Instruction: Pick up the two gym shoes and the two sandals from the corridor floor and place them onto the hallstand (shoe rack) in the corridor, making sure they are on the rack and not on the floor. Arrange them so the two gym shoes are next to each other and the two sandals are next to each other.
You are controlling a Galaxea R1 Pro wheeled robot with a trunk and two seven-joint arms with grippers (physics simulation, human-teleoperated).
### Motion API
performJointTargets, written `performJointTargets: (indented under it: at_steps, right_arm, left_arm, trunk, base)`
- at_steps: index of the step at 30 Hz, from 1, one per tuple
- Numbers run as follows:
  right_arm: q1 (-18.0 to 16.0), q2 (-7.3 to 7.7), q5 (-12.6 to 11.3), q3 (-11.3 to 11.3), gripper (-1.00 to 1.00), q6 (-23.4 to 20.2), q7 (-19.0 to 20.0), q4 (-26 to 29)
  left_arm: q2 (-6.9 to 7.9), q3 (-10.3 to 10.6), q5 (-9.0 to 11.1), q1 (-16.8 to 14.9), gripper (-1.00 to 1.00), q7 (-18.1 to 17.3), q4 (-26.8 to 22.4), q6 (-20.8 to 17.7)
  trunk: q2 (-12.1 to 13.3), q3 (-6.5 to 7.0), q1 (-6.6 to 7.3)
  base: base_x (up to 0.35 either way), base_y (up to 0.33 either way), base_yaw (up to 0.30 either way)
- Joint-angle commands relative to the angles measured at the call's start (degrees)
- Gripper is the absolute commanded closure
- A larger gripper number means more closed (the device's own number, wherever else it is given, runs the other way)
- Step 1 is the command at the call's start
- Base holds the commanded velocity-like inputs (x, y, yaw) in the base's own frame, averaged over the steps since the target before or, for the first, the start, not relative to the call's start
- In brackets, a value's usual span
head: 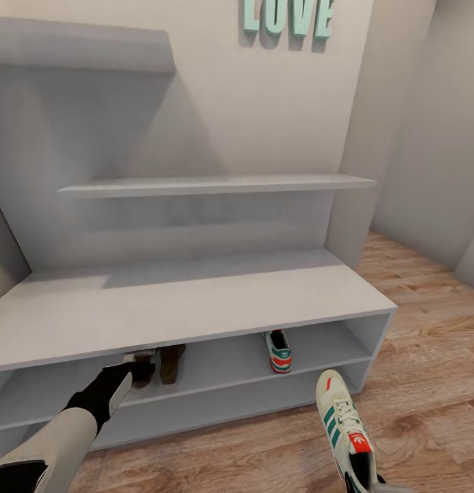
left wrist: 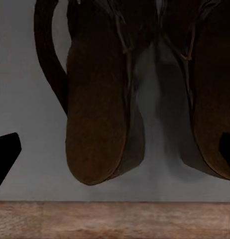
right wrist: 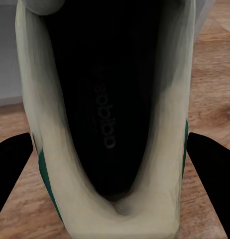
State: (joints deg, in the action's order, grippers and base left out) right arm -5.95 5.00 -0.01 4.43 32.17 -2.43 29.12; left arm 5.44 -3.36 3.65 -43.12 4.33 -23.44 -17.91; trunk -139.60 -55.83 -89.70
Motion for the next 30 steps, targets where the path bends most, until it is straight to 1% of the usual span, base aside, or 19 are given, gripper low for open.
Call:
performJointTargets:
  at_steps: [1,3,7,30]
  right_arm:
    - [-0.03,0.0,0.01,-0.05,1.0,0.16,-0.17,-0.03]
    - [-0.03,0.0,0.01,-0.07,1.0,0.17,-0.19,-0.03]
    - [-0.03,0.0,0.01,-0.05,1.0,0.17,-0.18,-0.03]
    - [-0.03,0.0,0.01,-0.04,1.0,0.08,-0.18,-0.06]
  left_arm:
    - [0.0,-0.07,0.39,0.0,-1.0,0.2,-0.11,-0.31]
    - [0.0,-0.07,0.4,0.02,-1.0,0.23,-0.12,-0.29]
    - [0.01,-0.07,0.4,-0.02,-1.0,0.23,-0.12,-0.28]
    - [0.22,-0.15,0.4,0.18,-1.0,0.19,-0.05,-0.1]
  trunk:
    - [-0.02,-0.05,0.01]
    - [-0.02,-0.05,0.01]
    - [-0.02,-0.05,0.01]
    - [-0.02,-0.05,0.01]
  base:
    - [0.0,0.0,0.0]
    - [-0.086,0.016,0.0]
    - [-0.26,0.059,0.0]
    - [-0.33,0.083,0.0]
